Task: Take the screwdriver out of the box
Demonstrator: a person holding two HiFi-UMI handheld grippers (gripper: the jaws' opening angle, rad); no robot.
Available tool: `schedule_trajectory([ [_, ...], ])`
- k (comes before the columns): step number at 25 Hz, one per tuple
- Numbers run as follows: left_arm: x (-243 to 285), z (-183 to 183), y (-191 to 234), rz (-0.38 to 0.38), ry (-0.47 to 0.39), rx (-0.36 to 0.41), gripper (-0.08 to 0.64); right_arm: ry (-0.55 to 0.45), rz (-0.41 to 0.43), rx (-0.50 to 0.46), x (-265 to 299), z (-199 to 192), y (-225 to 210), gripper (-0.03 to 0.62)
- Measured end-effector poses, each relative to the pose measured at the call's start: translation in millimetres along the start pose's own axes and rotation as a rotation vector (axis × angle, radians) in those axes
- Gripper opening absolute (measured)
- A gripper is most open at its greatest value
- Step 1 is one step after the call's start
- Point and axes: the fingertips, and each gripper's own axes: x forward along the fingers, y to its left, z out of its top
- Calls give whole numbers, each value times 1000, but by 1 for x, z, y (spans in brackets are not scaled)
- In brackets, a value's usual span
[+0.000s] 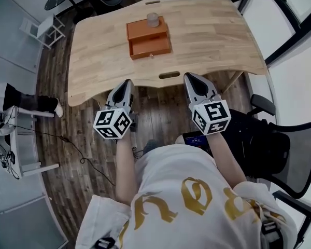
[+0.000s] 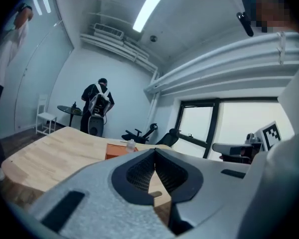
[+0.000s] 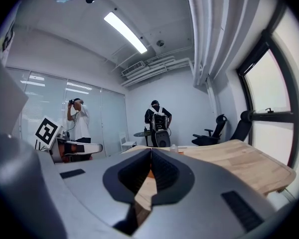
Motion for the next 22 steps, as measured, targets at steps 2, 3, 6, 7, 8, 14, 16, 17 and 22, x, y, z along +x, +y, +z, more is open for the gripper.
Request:
schedule_trajectory([
  [2, 3, -4, -11, 8, 12, 51, 8, -6, 4, 5, -2, 2, -11, 12],
  [3, 4, -6, -15, 12, 15, 65, 8, -5, 7, 12, -4, 2, -16, 12],
  [6, 3, -9, -20, 30, 15, 82, 9, -2, 17, 22, -4, -1, -23, 12],
  [7, 4, -7, -19, 32, 16, 87, 9, -7, 15, 25, -2, -1, -26, 12],
  [8, 6, -5, -18, 30, 16, 89, 9, -15, 7, 28, 1, 0, -29, 12],
  [14, 33, 5, 4, 10, -10, 35, 8, -5, -14, 35, 34, -3, -48, 12],
  [16, 54, 5, 16, 20, -5, 38, 9, 12, -23, 30, 45, -4, -58, 11],
  [17, 67, 6, 22, 17, -3, 36, 8, 22, -31, 29, 53, -5, -64, 12],
  [22, 137, 22, 59, -26, 7, 31, 9, 39, -102, 30, 105, -1, -99, 12],
])
